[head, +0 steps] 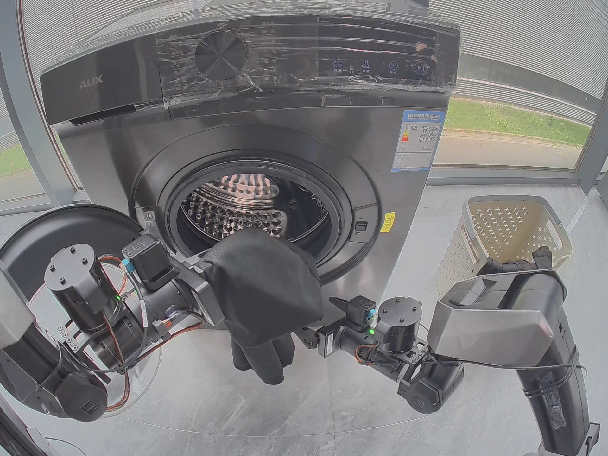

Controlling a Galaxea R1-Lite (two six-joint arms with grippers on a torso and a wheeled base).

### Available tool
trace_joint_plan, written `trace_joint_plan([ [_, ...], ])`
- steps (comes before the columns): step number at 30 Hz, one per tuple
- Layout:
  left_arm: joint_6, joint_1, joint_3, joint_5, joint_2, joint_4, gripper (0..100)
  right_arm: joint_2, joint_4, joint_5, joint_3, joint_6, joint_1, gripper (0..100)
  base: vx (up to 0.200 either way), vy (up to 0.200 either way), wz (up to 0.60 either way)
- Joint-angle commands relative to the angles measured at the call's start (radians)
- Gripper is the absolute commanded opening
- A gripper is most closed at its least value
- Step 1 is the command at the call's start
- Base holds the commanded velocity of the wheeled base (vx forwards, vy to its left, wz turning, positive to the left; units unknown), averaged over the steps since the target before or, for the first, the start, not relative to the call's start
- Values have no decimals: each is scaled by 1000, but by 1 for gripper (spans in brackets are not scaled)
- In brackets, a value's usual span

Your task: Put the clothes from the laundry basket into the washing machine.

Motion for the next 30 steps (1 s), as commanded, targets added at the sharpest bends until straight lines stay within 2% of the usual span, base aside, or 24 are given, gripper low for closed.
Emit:
trace_joint_plan([
  [1,0,-3,5,1,1,-1,0,41,-1,-1,-47,3,1,100,0,0,0],
  [7,0,-3,5,1,4,-1,0,41,-2,-2,-52,5,3,100,0,0,0],
  [14,-1,-4,5,1,1,-1,0,68,-1,-4,-116,-3,4,100,0,0,0],
  [16,-1,-6,7,1,3,-1,0,76,-1,-5,-148,-18,6,100,0,0,0],
  [24,-1,-7,10,1,1,-1,0,153,1,-2,-289,-26,3,100,0,0,0],
  [25,-1,-7,10,1,1,-1,0,157,-1,-1,-295,-28,3,0,0,0,0],
  [30,-1,-7,10,1,7,-1,0,156,-2,-1,-289,-17,10,0,0,0,0],
])
